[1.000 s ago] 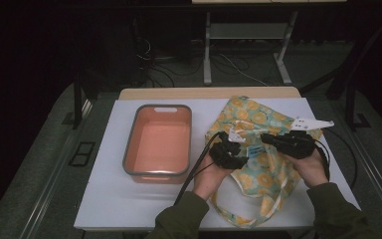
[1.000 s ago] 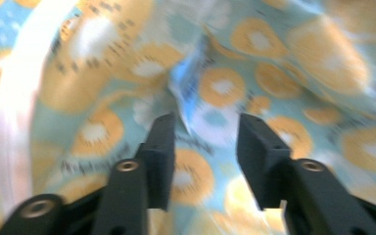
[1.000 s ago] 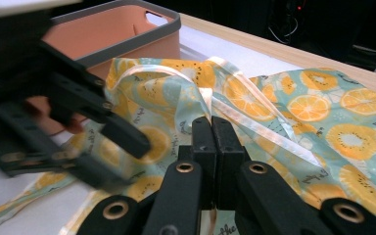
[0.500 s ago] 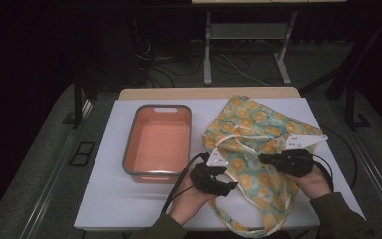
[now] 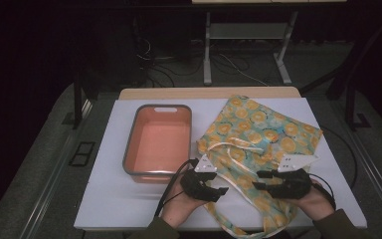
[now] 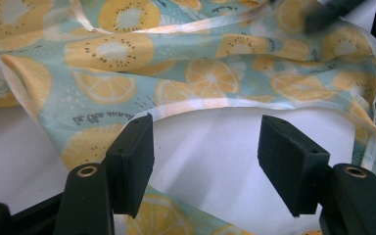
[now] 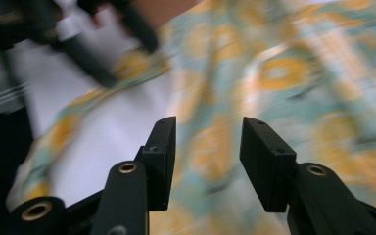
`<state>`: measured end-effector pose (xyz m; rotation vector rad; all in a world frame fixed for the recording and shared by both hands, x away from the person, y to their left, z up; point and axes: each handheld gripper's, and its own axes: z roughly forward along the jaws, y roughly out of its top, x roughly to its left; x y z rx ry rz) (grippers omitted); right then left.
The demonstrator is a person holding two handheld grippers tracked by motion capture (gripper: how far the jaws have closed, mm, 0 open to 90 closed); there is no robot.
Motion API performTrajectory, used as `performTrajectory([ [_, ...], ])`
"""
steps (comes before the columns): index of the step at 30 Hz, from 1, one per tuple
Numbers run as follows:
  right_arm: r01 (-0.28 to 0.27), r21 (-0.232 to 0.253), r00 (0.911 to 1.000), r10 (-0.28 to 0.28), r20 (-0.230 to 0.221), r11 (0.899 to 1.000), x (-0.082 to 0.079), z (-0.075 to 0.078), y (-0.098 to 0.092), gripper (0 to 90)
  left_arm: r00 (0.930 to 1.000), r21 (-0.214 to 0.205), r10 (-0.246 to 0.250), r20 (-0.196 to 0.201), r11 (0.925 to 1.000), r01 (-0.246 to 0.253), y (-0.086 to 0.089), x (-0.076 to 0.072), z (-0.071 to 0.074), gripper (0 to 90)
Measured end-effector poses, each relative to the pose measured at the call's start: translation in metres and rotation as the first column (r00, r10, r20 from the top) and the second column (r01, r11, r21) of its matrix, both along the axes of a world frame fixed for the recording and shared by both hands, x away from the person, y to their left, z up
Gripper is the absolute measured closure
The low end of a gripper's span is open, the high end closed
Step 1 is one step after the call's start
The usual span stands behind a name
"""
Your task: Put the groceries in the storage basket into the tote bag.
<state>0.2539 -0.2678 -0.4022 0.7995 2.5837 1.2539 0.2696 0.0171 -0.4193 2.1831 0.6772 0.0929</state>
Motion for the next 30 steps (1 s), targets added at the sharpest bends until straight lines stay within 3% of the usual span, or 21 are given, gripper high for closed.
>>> performTrajectory([
  [2, -0.022, -0.014, 0.9997, 0.022, -0.013, 1.0, -0.009, -0.006, 0.004, 54.1, 1.0, -0.002, 0.002, 0.0, 1.0, -0.002, 0.0, -0.001, 0.0, 37.1],
  [5, -0.043, -0.083, 0.998, 0.039, -0.05, 0.996, -0.015, -0.021, 0.013, 50.3, 1.0, -0.005, 0.001, 0.001, 1.0, -0.001, -0.001, 0.0, 0.0, 37.1],
  [10, -0.071, -0.175, 0.9953, 0.058, -0.079, 0.982, -0.013, -0.037, 0.02, 49.3, 1.0, -0.004, 0.001, 0.002, 1.0, -0.001, 0.0, 0.0, 0.0, 36.9],
  [11, -0.075, -0.213, 0.9953, 0.06, -0.076, 0.974, -0.013, -0.04, 0.021, 53.2, 1.0, -0.004, 0.002, 0.002, 1.0, -0.002, 0.001, 0.0, 0.0, 36.9],
  [15, -0.079, -0.226, 0.996, 0.068, -0.058, 0.971, -0.011, -0.038, 0.018, 84.4, 1.0, -0.002, 0.004, 0.003, 1.0, -0.004, 0.001, 0.001, 0.0, 36.8],
  [16, -0.078, -0.235, 0.9966, 0.069, -0.045, 0.969, -0.011, -0.038, 0.018, 88.3, 1.0, 0.0, 0.003, 0.004, 1.0, -0.003, 0.001, 0.001, 0.0, 36.7],
  [17, -0.07, -0.244, 0.9973, 0.063, -0.038, 0.967, -0.01, -0.038, 0.016, 88.9, 1.0, 0.001, 0.004, 0.007, 1.0, -0.004, 0.001, 0.001, 0.001, 36.7],
  [23, -0.02, -0.186, 0.9998, 0.018, -0.011, 0.982, -0.003, -0.026, -0.004, 89.4, 0.9998, 0.007, 0.015, 0.015, 0.9999, -0.015, 0.0, 0.0, 0.001, 36.2],
  [30, 0.031, -0.16, 0.9995, -0.032, 0.001, 0.987, 0.005, -0.021, -0.032, 89.4, 0.9991, 0.015, 0.031, 0.028, 0.9994, -0.032, 0.0, 0.001, 0.001, 35.6],
])
